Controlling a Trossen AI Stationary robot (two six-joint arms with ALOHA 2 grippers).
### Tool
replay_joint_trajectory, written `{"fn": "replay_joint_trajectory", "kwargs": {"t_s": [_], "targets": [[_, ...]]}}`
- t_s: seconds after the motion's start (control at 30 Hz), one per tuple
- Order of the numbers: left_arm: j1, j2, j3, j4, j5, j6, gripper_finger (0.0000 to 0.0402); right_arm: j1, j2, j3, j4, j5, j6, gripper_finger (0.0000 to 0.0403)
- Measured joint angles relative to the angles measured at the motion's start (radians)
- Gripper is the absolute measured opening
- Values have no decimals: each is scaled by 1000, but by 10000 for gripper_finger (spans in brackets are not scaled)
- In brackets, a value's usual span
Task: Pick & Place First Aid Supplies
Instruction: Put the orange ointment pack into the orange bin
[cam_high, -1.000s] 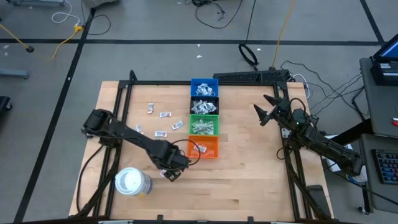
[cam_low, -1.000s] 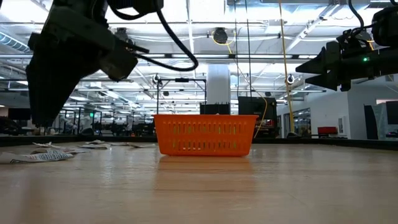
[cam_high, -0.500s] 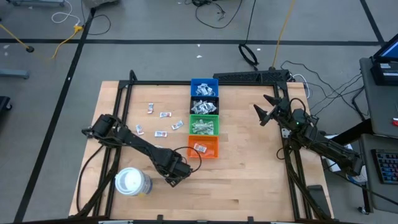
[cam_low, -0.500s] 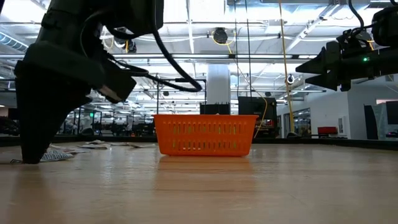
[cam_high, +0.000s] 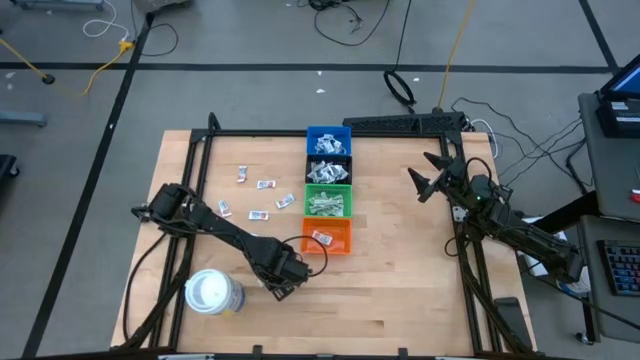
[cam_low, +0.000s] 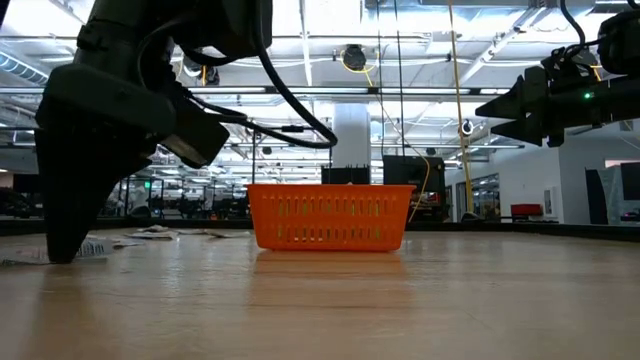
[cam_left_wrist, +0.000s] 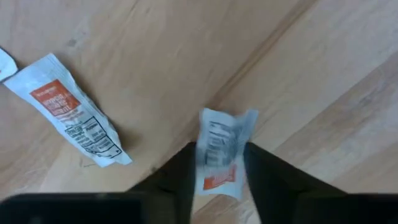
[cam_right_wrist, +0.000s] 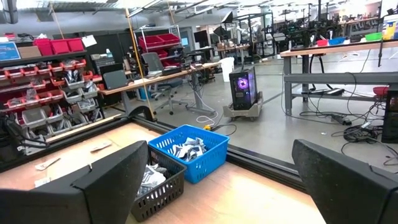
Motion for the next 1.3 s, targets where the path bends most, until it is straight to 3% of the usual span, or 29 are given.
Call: {"fn": "replay_joint_trajectory", "kwargs": {"t_s": [0.27, 0.6, 0.9, 1.3], "targets": [[-2, -37, -1, -22, -2, 107, 11, 0, 0, 0, 0, 0, 0, 393], [38, -165, -1, -202, -66, 279, 6, 0, 0, 0, 0, 0, 0, 393], [103, -232, 6, -282, -87, 697, 3, 0, 0, 0, 0, 0, 0, 393], [230, -39, 333, -423, -155, 938, 2, 0, 0, 0, 0, 0, 0, 393]]}}
